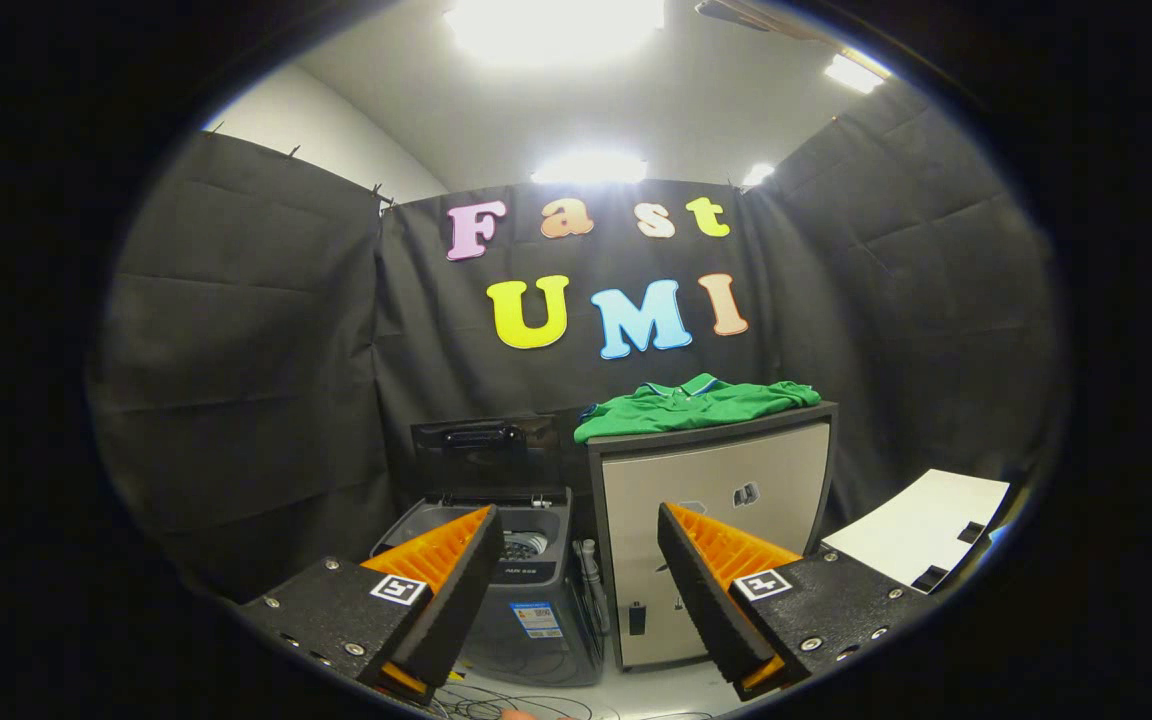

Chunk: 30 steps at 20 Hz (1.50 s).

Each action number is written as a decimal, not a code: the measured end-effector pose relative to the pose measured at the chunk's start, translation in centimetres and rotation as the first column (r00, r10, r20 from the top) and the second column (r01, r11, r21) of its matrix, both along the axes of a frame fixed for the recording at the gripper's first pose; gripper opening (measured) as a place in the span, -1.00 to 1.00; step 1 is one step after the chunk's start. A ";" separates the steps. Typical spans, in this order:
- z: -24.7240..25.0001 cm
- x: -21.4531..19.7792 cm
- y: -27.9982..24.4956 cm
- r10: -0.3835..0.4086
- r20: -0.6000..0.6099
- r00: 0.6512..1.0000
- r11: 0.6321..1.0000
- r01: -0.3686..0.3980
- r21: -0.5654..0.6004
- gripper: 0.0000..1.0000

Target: Put the clothes into the washing machine and then close the washing machine lid.

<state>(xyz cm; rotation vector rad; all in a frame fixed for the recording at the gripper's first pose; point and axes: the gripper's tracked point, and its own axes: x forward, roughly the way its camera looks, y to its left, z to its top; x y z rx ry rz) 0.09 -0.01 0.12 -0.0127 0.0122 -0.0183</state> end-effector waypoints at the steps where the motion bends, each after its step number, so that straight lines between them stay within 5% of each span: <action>1: 0.0 -0.1 -0.1 -0.002 0.002 1.000 1.000 0.002 0.000 0.91; 22: -0.3 0.9 -0.1 -0.019 -0.025 1.000 0.999 0.018 -0.038 0.91; 30: 1.9 3.0 2.1 0.037 -0.030 0.999 0.994 -0.040 -0.106 0.91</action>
